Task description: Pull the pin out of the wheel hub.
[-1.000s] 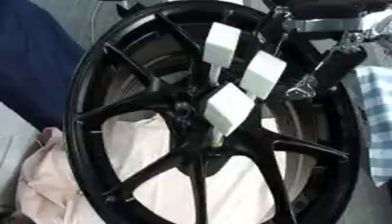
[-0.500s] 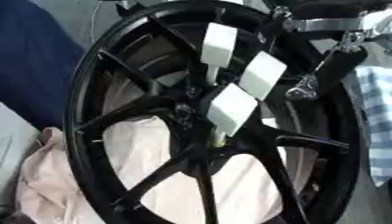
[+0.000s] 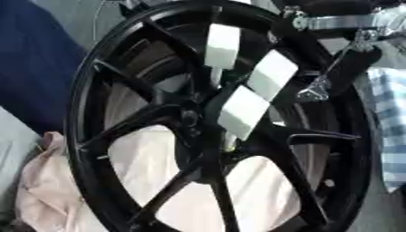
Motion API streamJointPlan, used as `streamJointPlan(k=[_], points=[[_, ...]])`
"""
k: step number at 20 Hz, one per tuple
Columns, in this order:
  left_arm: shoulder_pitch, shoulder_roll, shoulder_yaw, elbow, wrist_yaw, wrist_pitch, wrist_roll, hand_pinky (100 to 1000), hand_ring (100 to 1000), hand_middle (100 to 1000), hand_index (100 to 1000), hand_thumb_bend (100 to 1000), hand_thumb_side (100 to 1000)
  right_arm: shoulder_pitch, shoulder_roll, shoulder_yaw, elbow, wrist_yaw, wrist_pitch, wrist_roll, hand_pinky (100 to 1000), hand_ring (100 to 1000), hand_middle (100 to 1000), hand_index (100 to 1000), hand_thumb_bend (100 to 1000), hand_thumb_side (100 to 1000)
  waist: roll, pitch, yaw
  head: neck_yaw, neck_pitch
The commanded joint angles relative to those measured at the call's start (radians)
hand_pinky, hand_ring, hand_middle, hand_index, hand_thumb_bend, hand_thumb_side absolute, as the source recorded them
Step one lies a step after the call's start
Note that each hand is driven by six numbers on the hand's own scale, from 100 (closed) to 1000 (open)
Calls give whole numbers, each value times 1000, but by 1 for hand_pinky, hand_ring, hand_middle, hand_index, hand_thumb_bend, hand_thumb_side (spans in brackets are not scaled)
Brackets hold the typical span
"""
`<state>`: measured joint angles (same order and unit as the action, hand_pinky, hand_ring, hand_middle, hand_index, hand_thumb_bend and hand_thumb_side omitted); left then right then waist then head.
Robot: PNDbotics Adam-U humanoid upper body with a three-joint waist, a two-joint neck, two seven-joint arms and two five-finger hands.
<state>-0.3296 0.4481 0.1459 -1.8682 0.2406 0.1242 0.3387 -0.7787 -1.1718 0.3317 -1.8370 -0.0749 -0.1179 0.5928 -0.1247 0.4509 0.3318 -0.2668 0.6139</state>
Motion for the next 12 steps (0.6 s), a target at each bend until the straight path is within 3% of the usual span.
streamJointPlan(k=[1, 8, 12], points=[[0, 20, 13, -9, -3, 1, 1, 773, 602, 534, 722, 156, 749, -30, -12, -30, 19, -36, 17, 3, 747, 509, 276, 477, 298, 100, 11, -35, -4, 0, 0], [11, 21, 18, -7, -6, 3, 4, 773, 602, 535, 722, 157, 748, -59, -10, -79, 92, -122, 42, 46, 742, 497, 258, 466, 325, 100, 12, -47, -17, 9, 10], [18, 22, 22, -7, -7, 2, 8, 773, 602, 535, 722, 156, 747, -45, -29, -125, 117, -163, 38, 28, 743, 494, 251, 464, 324, 100, 16, -54, -28, 16, 16]])
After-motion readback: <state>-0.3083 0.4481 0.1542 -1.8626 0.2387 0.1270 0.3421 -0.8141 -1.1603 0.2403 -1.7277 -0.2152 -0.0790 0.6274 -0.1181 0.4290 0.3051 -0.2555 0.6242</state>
